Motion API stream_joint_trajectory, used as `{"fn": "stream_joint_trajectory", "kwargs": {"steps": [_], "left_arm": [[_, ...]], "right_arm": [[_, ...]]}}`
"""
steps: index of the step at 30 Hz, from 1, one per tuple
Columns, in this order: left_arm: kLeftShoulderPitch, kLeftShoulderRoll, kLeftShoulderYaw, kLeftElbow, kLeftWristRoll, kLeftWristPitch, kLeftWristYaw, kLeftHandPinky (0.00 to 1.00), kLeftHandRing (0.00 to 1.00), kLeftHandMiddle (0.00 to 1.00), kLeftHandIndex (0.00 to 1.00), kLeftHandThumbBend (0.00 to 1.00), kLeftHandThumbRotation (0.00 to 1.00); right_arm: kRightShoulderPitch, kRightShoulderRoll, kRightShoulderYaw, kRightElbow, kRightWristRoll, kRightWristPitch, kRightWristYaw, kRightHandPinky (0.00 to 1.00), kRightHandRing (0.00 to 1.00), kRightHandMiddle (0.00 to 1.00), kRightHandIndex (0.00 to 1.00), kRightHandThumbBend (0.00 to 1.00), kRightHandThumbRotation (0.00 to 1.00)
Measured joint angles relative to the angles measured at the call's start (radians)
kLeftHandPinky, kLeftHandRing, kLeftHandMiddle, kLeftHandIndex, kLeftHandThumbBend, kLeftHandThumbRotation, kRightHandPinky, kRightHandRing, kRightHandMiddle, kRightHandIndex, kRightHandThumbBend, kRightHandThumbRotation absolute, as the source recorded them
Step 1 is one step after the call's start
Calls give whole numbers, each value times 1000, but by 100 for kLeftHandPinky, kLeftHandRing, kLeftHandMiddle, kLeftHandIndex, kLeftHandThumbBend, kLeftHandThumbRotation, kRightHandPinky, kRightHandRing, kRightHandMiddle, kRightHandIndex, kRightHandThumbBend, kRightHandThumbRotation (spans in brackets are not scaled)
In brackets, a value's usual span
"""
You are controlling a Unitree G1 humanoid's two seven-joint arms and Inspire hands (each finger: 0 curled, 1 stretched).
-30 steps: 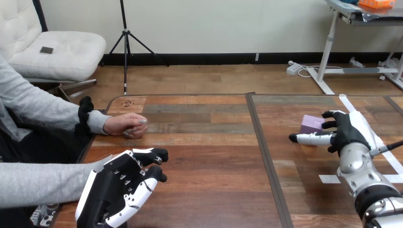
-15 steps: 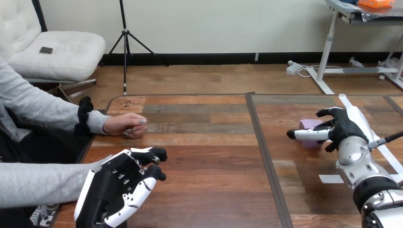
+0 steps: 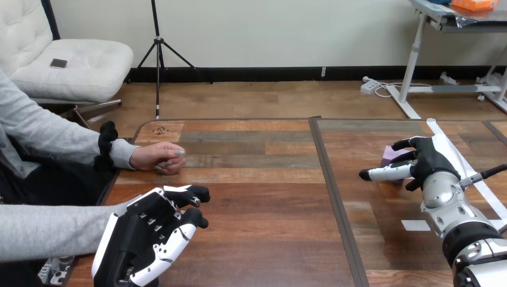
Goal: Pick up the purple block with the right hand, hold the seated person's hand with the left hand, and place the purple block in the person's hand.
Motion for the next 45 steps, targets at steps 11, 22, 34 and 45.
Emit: {"fn": "stream_joint_trajectory", "kwargs": {"steps": [11, 22, 34, 45], "left_arm": [[4, 4, 2, -18, 2, 1, 18, 50, 69, 64, 49, 47, 17], [9, 5, 3, -33, 2, 1, 30, 50, 68, 64, 49, 46, 17], [12, 5, 3, -33, 4, -10, 28, 49, 68, 63, 48, 45, 19], [18, 5, 2, -33, 9, -11, 33, 48, 66, 62, 47, 46, 18]], "right_arm": [[0, 12, 14, 1, -13, 3, 0, 32, 46, 58, 74, 99, 1], [0, 31, 15, 1, -12, 4, 2, 30, 45, 57, 73, 99, 3], [-4, 31, 37, 1, -27, 58, 14, 41, 57, 65, 68, 100, 11], [-22, 24, 56, -1, -36, 152, 114, 31, 41, 49, 76, 99, 14]]}}
